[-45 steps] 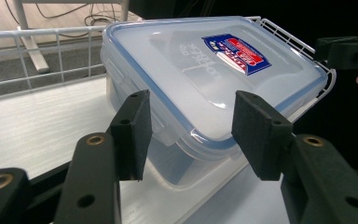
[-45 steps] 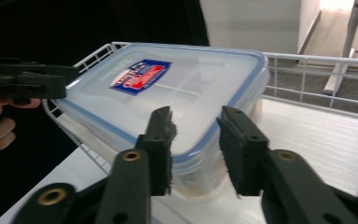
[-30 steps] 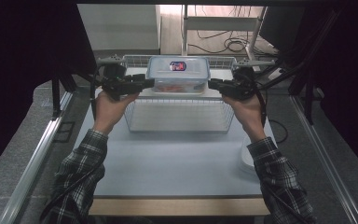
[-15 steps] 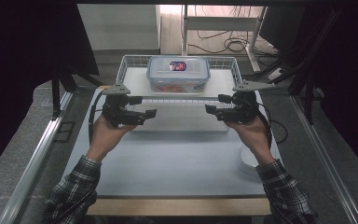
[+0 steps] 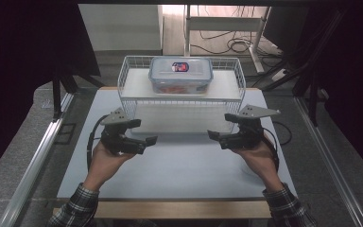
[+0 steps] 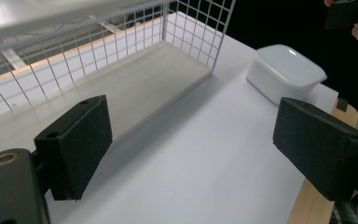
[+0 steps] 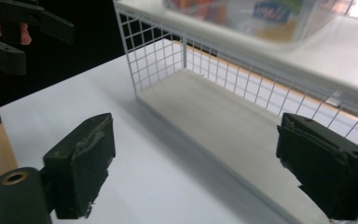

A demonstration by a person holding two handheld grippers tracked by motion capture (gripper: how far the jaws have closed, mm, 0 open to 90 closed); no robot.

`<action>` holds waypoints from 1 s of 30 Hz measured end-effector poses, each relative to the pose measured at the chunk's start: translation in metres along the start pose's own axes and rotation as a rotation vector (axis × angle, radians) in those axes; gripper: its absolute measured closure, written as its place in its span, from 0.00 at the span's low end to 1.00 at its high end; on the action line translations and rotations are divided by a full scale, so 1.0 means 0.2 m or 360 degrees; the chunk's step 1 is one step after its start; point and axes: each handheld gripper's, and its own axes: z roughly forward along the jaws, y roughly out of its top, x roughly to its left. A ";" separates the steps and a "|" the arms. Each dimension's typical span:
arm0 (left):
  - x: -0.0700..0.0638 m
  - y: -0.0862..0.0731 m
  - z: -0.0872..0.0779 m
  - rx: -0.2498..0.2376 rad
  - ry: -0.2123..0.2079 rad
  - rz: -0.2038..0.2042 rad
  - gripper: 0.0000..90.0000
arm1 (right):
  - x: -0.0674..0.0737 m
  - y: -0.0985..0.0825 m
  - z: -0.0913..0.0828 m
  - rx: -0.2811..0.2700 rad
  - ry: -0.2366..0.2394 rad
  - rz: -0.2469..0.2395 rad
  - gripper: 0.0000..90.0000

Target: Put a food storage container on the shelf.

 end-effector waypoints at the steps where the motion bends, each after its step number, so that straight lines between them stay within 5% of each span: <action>1: -0.01 -0.02 0.00 0.0003 0.0007 0.0004 0.11 | 0.01 -0.02 0.00 0.0003 0.0008 0.0005 0.11; 13: -0.07 -0.25 0.05 0.0058 0.0006 -0.0032 0.06 | 0.09 -0.23 0.03 0.0079 0.0032 -0.0028 0.06; 20: -0.09 -0.40 0.08 0.0055 0.0071 -0.0003 0.05 | 0.13 -0.36 0.03 0.0104 0.0027 -0.0059 0.05; 25: -0.11 -0.49 0.13 0.0058 0.0027 -0.0068 0.05 | 0.15 -0.42 0.05 0.0106 0.0031 -0.0048 0.05; 30: -0.14 -0.54 0.15 0.0111 0.0107 0.0030 0.04 | 0.18 -0.49 0.08 0.0127 0.0040 -0.0043 0.05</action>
